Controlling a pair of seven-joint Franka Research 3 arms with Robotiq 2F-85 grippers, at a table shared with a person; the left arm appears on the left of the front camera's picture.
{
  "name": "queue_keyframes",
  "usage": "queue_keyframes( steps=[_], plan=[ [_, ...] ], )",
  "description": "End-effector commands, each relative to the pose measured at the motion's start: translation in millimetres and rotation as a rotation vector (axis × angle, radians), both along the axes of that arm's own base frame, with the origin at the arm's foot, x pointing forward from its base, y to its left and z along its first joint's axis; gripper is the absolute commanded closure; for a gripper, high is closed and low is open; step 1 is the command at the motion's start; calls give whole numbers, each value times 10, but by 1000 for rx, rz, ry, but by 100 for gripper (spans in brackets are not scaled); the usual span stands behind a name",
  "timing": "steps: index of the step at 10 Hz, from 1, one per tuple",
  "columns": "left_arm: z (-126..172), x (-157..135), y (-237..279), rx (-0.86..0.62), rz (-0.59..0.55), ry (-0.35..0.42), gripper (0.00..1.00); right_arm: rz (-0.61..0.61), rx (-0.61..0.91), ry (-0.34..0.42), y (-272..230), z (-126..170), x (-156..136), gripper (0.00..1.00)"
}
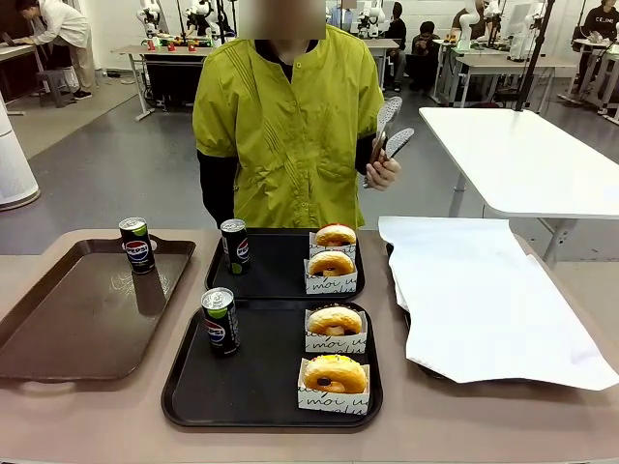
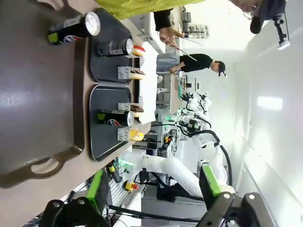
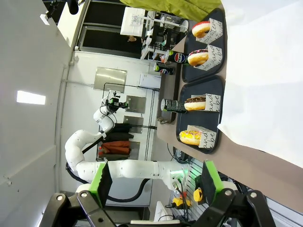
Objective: Set up donuts and drinks on trays.
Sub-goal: Pick up one Pepsi coke from the Handle tray and place it on the Flat Tray without a Pepsi coke.
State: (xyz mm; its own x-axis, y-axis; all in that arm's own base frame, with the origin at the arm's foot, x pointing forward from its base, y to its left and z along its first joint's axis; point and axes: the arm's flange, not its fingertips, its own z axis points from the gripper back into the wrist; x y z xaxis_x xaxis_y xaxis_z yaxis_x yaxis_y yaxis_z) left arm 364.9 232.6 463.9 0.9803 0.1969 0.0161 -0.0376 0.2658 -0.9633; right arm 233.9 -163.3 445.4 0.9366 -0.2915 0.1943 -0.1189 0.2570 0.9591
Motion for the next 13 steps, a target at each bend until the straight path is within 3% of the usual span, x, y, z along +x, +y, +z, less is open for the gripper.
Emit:
queue_keyframes(
  steps=[1,13],
  plan=[
    [-62,15,76,24,4,56,0,-2,3,-21,16,-5,7,0],
    [-141,11,86,13,11,45,0,-2,3,-21,16,-5,7,0]
  ],
)
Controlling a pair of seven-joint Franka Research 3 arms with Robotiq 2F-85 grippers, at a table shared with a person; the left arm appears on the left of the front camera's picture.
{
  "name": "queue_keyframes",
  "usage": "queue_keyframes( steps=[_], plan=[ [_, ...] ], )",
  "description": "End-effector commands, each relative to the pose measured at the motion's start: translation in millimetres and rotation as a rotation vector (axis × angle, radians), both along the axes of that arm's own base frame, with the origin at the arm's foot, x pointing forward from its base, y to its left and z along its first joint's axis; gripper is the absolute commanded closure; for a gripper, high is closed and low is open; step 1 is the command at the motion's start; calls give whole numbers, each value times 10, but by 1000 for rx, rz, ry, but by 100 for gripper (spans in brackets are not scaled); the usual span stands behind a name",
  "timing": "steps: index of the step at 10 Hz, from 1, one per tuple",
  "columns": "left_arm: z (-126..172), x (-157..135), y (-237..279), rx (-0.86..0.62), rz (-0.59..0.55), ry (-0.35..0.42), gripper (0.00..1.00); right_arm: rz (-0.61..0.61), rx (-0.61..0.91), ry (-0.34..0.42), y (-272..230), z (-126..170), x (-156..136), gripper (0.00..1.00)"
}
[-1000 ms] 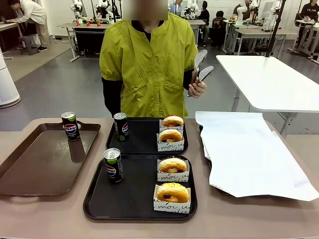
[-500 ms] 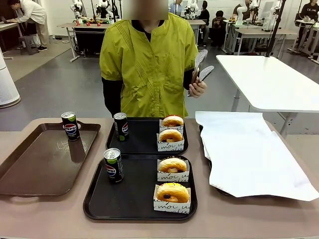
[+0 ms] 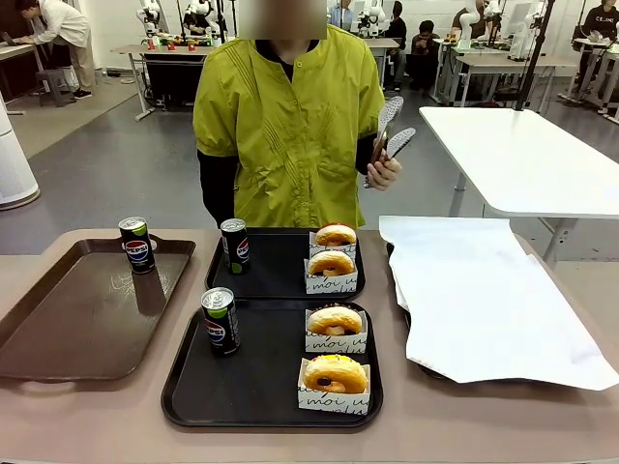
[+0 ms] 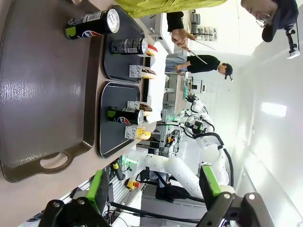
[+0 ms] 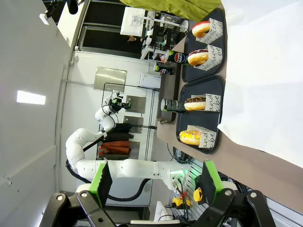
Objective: Set up donuts and drinks on trays.
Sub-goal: Pick up one Pepsi coke from the Handle tray and place it on the Flat Tray without a Pepsi coke.
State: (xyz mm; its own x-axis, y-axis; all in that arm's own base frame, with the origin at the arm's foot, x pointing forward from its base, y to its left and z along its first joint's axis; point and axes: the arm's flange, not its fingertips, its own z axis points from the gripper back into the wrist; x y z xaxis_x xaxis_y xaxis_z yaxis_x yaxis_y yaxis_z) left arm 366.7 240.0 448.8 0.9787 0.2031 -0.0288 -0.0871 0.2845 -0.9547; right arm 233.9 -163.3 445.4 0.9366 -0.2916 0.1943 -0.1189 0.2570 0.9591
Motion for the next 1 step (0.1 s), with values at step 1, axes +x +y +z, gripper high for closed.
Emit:
queue_keyframes(
  steps=[1],
  plan=[
    [9,-8,12,-7,4,-5,0,-2,3,-21,16,-5,8,0]
  ],
)
